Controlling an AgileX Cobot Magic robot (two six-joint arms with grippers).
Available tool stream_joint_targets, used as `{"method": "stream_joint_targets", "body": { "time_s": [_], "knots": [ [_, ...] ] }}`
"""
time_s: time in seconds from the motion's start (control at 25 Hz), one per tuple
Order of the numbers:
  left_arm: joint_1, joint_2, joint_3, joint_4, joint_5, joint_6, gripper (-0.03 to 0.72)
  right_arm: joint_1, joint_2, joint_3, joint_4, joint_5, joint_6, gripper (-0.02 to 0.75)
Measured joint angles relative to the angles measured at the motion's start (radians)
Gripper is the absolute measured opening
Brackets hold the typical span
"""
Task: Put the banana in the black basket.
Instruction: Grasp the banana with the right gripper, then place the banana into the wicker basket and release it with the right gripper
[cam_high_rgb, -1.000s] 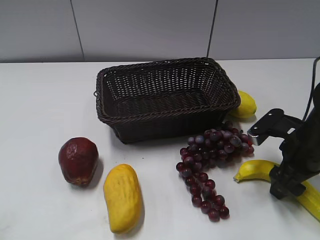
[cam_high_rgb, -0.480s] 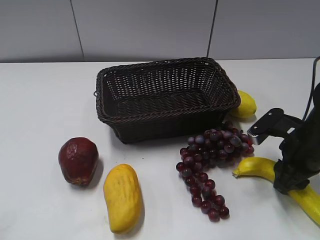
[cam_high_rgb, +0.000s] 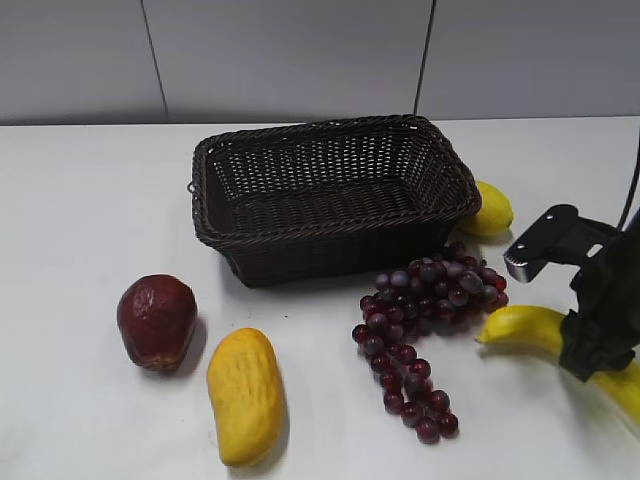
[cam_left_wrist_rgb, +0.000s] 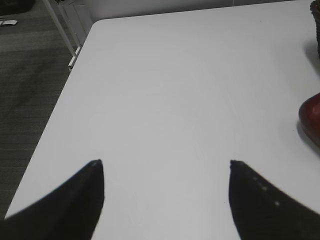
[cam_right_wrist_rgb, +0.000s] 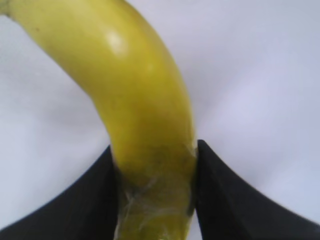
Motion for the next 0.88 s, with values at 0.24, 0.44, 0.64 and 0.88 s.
{"method": "stream_joint_targets", "body": {
  "time_s": [0.24, 0.44, 0.64, 0.88],
  "knots": [
    [0.0, 0.0, 0.0, 0.0, 0.0, 0.0, 0.575, 0.0, -0.149, -0.034, -0.133, 0.02, 0.0, 0.314],
    [0.0, 0.0, 0.0, 0.0, 0.0, 0.0, 0.575, 0.0, -0.182, -0.187, -0.235, 0.02, -0.052, 0.314],
    [0.0, 0.0, 0.0, 0.0, 0.0, 0.0, 0.575, 0.0, -0.14, -0.376, -0.253, -0.075, -0.189, 0.314],
    [0.0, 0.0, 0.0, 0.0, 0.0, 0.0, 0.575, 0.025, 0.027, -0.578, -0.257, -0.136, -0.315, 0.314]
  ]
}}
